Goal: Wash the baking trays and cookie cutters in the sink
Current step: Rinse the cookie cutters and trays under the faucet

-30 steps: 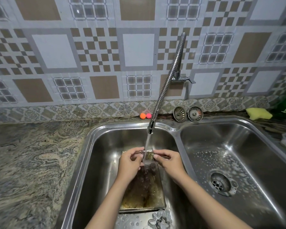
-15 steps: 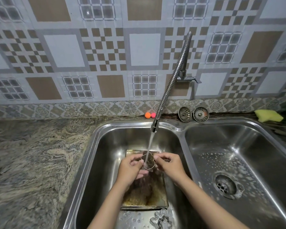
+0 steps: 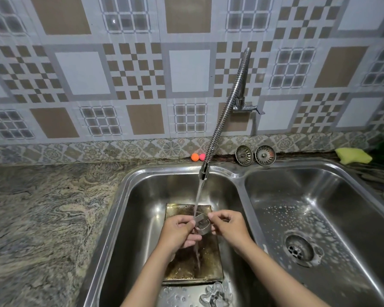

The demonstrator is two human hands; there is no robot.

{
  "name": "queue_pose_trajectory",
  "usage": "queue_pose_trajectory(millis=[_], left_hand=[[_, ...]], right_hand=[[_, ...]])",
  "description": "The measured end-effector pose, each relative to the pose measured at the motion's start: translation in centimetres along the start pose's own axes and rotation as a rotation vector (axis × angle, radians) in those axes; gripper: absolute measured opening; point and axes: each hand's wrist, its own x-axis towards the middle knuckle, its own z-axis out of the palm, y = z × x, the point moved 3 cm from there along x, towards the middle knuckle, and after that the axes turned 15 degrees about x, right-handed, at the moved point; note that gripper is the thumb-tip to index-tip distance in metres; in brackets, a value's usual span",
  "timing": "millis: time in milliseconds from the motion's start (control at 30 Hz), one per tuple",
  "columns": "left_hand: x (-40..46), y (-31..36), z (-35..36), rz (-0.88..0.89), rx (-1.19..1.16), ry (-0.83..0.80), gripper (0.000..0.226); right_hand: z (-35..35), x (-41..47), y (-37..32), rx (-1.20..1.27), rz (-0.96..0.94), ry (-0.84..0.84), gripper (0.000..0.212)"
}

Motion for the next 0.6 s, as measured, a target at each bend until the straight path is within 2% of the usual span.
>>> queue_pose_trajectory(millis=[133,300,600], left_hand=[[0.1,0.0,-0.2,0.060,0.021,0.074,0.017],[0.3,-0.5,-1.2,0.190,0.096,0.230,0.029],[0.2,-0.3,-3.3,0.321,0.114,0.386,0.033]], right_hand=[[-0.4,0.1,0.7,-0.040,-0.016,-0.022,0.005],[0.5,-0.1,1.0,-0.068,-0.005,-0.051,0.019],[3.6,1.1,0.4,-0.136,-0.028,-0.118,0.022]])
